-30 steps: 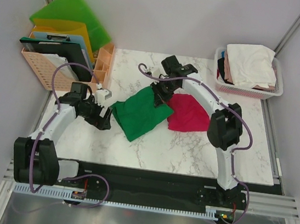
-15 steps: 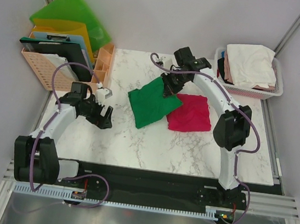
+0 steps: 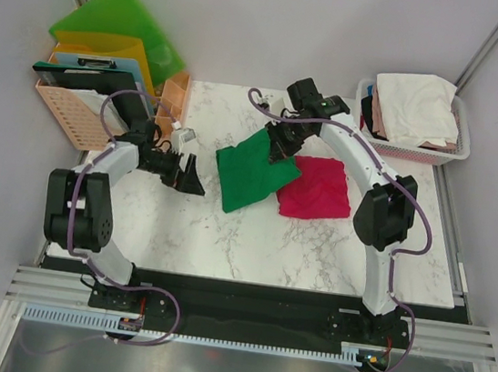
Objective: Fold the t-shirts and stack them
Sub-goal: Put the neatly folded tshirt into the corner of the board with both arms
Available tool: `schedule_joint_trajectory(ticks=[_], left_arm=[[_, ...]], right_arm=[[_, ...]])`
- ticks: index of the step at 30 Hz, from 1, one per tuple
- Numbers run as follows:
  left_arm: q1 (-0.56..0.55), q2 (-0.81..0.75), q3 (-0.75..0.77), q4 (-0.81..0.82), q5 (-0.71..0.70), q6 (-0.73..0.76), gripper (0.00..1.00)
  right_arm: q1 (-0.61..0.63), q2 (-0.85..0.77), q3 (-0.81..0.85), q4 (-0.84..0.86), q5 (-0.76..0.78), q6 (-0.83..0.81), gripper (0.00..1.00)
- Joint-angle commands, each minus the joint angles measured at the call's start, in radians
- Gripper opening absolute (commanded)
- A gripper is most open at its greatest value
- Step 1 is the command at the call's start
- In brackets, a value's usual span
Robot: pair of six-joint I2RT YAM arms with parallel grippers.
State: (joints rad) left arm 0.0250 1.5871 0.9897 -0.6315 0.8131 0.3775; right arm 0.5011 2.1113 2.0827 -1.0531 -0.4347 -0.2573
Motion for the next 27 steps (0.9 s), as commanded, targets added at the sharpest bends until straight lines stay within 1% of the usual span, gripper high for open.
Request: schedule_joint_trajectory(ticks=[1, 2, 3, 5, 6, 9, 10, 13, 19, 20, 21, 22, 23, 24, 26, 27], left_arm=[[0.001, 0.106, 0.085, 0.013, 0.3, -0.058, 1.0], [0.0, 0.137, 0.113, 0.018, 0.398, -0.08, 1.0], [-0.002, 0.202, 0.127, 0.018, 0.441, -0.092, 1.0], [-0.011, 0.252, 0.161, 0.018, 0.529, -0.114, 1.0], [-0.013, 0.289, 0.167, 0.016, 0.541, -0.114, 1.0], [-0.013, 0.332, 0.185, 0.023, 0.548, -0.121, 1.0], [-0.045, 0.356, 0.188, 0.023, 0.544, -0.121, 1.0], [-0.057, 0.382, 0.184, 0.023, 0.554, -0.115, 1.0], [-0.06, 0.387, 0.161, 0.032, 0.546, -0.106, 1.0], [-0.06, 0.389, 0.159, 0.032, 0.548, -0.106, 1.0], [-0.062, 0.387, 0.158, 0.032, 0.549, -0.104, 1.0], [-0.062, 0.389, 0.158, 0.032, 0.549, -0.106, 1.0], [-0.062, 0.389, 0.159, 0.03, 0.551, -0.107, 1.0], [-0.062, 0.387, 0.159, 0.032, 0.548, -0.109, 1.0], [-0.062, 0.389, 0.161, 0.032, 0.54, -0.107, 1.0], [-0.062, 0.389, 0.161, 0.032, 0.54, -0.109, 1.0]], right_arm=[[0.001, -0.054, -0.024, 0.025, -0.029, 0.006, 0.0], [0.001, -0.056, -0.027, 0.025, -0.027, 0.006, 0.0], [0.001, -0.057, -0.033, 0.024, -0.032, 0.006, 0.0], [0.001, -0.06, -0.039, 0.027, -0.032, 0.009, 0.0], [0.001, -0.063, -0.045, 0.03, -0.035, 0.009, 0.0], [0.001, -0.065, -0.043, 0.031, -0.032, 0.012, 0.0], [0.001, -0.065, -0.041, 0.031, -0.03, 0.013, 0.0], [0.001, -0.068, -0.047, 0.034, -0.03, 0.015, 0.0], [0.001, -0.065, -0.098, 0.05, -0.024, 0.009, 0.0], [0.001, -0.059, -0.104, 0.05, -0.016, 0.009, 0.02], [0.001, -0.059, -0.107, 0.048, -0.012, 0.01, 0.17], [0.001, -0.062, -0.116, 0.054, -0.016, 0.01, 0.26], [0.001, -0.068, -0.127, 0.062, -0.018, 0.015, 0.29], [0.001, -0.085, -0.154, 0.086, -0.007, 0.021, 0.31], [0.002, -0.111, -0.188, 0.102, 0.004, 0.021, 0.32], [0.001, -0.117, -0.194, 0.113, 0.032, 0.024, 0.32]])
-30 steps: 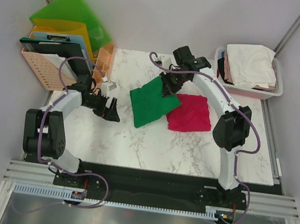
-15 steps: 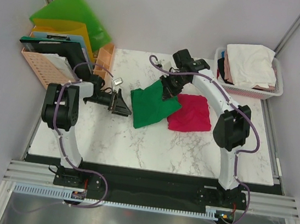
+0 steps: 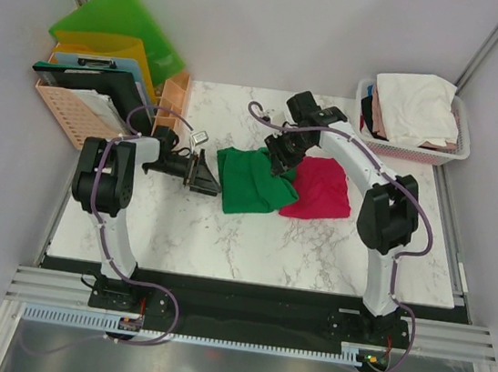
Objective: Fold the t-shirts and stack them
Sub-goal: Put the neatly folded tshirt into the corner of the board with both arms
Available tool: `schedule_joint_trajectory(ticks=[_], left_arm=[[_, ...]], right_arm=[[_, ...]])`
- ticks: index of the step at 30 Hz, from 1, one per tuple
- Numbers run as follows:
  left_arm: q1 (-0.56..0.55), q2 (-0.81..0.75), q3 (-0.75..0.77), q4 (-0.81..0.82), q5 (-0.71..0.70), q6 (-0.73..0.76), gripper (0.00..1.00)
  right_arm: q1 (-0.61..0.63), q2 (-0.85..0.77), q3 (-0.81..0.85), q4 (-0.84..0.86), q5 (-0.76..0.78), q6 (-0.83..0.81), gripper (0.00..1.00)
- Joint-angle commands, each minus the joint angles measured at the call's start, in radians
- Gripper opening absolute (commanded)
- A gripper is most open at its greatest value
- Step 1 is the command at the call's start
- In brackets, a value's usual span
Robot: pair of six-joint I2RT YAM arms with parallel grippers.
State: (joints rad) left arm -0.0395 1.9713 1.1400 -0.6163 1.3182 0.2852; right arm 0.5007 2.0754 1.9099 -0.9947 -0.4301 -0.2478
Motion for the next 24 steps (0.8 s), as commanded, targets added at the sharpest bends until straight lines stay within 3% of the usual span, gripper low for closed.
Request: schedule_joint_trajectory(ticks=[1, 7, 11, 12, 14, 18, 22, 24], left_arm=[[0.003, 0.004, 0.009, 0.016, 0.033, -0.017, 1.0], [0.003, -0.022, -0.009, 0.016, 0.015, -0.011, 1.0], [0.003, -0.023, -0.013, 0.016, 0.007, -0.018, 1.0], [0.003, -0.022, -0.011, 0.016, 0.004, -0.02, 1.0], [0.003, -0.011, 0.0, 0.026, -0.016, -0.034, 1.0], [0.003, 0.023, 0.017, 0.082, -0.048, -0.096, 1.0], [0.003, -0.014, -0.01, 0.251, -0.252, -0.251, 1.0], [0.001, -0.009, 0.007, 0.27, -0.273, -0.277, 1.0]], right_arm=[[-0.001, -0.086, -0.025, 0.054, 0.045, 0.018, 0.32], [-0.011, -0.13, -0.051, 0.06, 0.237, 0.054, 0.52], [-0.011, -0.242, -0.094, 0.09, 0.394, 0.079, 0.59], [-0.011, -0.264, -0.098, 0.093, 0.424, 0.088, 0.69], [-0.014, -0.333, -0.138, 0.1, 0.516, 0.081, 0.75], [-0.027, -0.501, -0.326, 0.227, 0.495, 0.079, 0.79], [-0.048, -0.622, -0.48, 0.268, 0.462, 0.05, 0.8], [-0.056, -0.636, -0.509, 0.275, 0.444, 0.045, 0.8]])
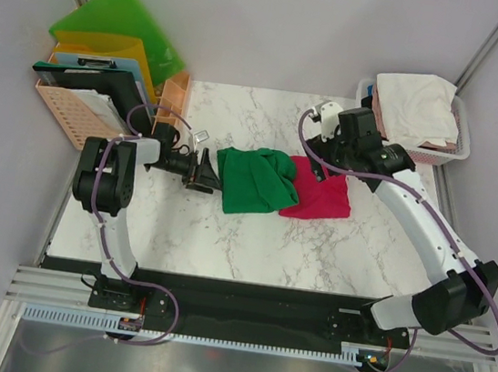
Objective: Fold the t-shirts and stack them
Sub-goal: Put the neatly folded tshirt into the corner of the board with both arms
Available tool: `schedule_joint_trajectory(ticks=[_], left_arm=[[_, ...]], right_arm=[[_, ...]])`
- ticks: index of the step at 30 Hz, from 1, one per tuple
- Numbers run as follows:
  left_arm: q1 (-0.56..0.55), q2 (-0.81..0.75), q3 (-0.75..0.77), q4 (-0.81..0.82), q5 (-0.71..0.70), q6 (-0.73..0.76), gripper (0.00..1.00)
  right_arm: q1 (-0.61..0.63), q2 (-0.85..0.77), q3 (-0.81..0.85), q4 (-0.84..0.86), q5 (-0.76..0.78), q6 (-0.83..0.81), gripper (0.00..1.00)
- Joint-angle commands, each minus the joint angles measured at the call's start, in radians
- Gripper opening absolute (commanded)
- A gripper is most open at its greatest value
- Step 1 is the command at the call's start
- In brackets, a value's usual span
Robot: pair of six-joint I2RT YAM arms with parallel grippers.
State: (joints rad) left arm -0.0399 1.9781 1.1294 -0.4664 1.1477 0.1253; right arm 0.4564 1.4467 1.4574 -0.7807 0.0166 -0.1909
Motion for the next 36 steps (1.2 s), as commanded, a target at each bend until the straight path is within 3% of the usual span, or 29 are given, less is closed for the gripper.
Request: schedule_joint_trajectory(ticks=[1, 15, 20, 26, 31, 36], left_arm=[[0.002, -0.01, 0.036, 0.144, -0.127, -0.168, 1.0], [-0.075, 0.22, 0.265, 0.108, -0.167, -0.265, 1.0], [-0.113, 0.156, 0.231, 0.103, -0.308, -0.279, 1.0], [-0.112, 0.113, 0.236, 0.068, -0.336, -0.268, 1.0], [-0.11, 0.114, 0.253, -0.05, -0.439, -0.254, 1.0], [-0.1, 0.111, 0.262, -0.17, -0.367, -0.197, 1.0]], right_arm=[[-0.019, -0.012, -0.071, 0.066, -0.007, -0.012, 0.81], [-0.071, -0.002, -0.121, 0.118, -0.076, -0.033, 0.81], [-0.082, -0.003, -0.126, 0.121, -0.099, -0.048, 0.81], [-0.093, 0.017, -0.161, 0.155, -0.127, -0.036, 0.81], [-0.099, 0.007, -0.187, 0.172, -0.135, -0.036, 0.81], [-0.105, 0.004, -0.2, 0.176, -0.144, -0.042, 0.81]])
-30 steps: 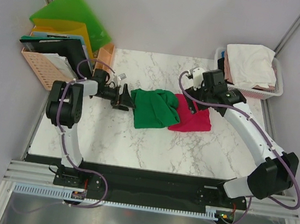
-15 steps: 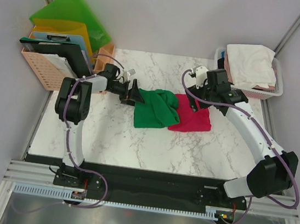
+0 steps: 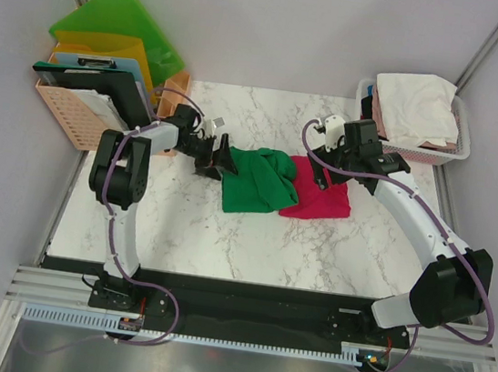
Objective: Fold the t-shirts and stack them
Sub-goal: Put the neatly folded tshirt into the corner of the board with both arms
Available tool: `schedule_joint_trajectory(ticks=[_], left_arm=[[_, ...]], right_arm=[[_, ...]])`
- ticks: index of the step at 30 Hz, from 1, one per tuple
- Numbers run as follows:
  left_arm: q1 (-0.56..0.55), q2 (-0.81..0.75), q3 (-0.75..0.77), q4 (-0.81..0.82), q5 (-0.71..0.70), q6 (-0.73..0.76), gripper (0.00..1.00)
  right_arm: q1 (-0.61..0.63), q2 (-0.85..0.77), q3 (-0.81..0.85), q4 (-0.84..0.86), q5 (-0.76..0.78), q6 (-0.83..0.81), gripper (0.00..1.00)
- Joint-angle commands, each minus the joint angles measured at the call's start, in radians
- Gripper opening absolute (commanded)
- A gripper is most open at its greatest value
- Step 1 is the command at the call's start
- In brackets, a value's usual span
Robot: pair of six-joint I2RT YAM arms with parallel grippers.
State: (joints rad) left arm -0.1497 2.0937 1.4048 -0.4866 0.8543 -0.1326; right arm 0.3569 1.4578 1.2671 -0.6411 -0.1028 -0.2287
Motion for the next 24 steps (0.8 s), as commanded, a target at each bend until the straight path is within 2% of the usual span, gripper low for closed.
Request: schedule_joint_trajectory(ticks=[1, 9, 19, 24], left_arm=[[0.01, -0.012, -0.027, -0.156, -0.058, 0.057, 1.0], [0.003, -0.08, -0.132, -0.184, 0.025, 0.053, 1.0], [-0.151, -0.011, -0.089, -0.19, 0.029, 0.062, 1.0], [-0.172, 0.011, -0.089, -0.19, 0.02, 0.059, 0.99]], right_arm=[[-0.007, -0.007, -0.009, 0.038, -0.029, -0.004, 0.81], [-0.012, -0.011, -0.018, 0.057, -0.064, 0.014, 0.8], [-0.018, -0.008, -0.017, 0.057, -0.08, 0.019, 0.8], [-0.021, -0.013, -0.026, 0.058, -0.087, 0.015, 0.8]])
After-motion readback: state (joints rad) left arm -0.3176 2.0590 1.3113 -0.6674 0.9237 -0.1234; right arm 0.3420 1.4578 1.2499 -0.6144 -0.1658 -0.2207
